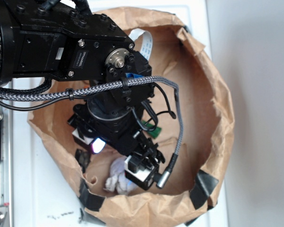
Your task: Grab the white paper.
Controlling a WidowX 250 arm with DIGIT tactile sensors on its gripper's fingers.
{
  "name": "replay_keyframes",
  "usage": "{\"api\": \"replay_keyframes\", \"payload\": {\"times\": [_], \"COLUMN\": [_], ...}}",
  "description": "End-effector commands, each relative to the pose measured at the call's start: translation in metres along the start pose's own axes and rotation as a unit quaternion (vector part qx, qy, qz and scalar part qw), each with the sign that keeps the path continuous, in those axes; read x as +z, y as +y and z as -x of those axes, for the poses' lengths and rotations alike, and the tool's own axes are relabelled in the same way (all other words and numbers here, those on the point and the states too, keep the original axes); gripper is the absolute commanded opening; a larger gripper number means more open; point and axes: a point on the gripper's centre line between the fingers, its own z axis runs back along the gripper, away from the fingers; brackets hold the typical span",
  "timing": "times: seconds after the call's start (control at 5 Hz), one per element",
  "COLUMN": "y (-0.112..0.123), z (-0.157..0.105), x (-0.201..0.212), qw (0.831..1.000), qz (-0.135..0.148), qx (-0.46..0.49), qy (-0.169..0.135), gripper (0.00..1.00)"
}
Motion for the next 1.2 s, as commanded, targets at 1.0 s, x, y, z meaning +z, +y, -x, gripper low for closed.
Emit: {"api": "replay_keyframes", "payload": {"times": [1.0], "y": [-0.02], "z": [0.035], "x": [-0.068], "qw": [0.996], "qz": [-0.049], "qx": [-0.062], "qy": [-0.046], "gripper": [1.0]}}
